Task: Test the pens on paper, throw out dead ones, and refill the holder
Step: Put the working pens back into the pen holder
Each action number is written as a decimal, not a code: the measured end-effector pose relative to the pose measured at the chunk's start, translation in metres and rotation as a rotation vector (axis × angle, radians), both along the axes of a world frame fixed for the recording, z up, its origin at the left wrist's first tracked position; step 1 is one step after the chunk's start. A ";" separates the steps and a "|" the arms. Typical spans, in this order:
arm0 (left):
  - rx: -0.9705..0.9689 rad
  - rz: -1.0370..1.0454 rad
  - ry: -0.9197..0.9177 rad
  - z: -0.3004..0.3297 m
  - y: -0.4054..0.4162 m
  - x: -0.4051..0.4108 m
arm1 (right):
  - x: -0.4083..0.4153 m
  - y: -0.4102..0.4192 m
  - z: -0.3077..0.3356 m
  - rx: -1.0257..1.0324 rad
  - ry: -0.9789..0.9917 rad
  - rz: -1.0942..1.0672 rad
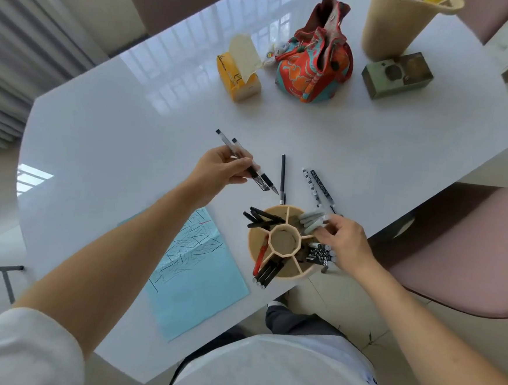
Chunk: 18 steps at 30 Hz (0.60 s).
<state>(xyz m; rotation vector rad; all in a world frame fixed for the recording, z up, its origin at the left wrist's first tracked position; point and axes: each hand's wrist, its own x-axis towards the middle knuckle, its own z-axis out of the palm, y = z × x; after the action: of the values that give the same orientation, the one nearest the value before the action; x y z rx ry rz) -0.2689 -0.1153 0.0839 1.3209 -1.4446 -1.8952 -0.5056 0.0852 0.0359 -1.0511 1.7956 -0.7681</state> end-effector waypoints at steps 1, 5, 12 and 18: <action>-0.005 -0.033 0.014 0.007 0.004 -0.001 | 0.000 -0.001 0.001 -0.006 0.004 0.003; -0.049 -0.127 0.039 0.029 0.016 -0.010 | 0.001 -0.002 0.003 -0.006 0.025 0.010; -0.317 -0.528 -0.365 0.022 0.053 -0.024 | -0.001 -0.001 -0.002 0.012 0.032 -0.014; -0.471 -0.541 -0.476 0.008 0.073 -0.025 | -0.001 0.001 -0.005 0.017 0.021 -0.005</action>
<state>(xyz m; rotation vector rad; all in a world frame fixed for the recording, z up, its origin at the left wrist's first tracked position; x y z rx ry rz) -0.2937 -0.0426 0.0919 1.2727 -2.5132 -1.3989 -0.5064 0.0859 0.0313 -1.0480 1.8201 -0.7459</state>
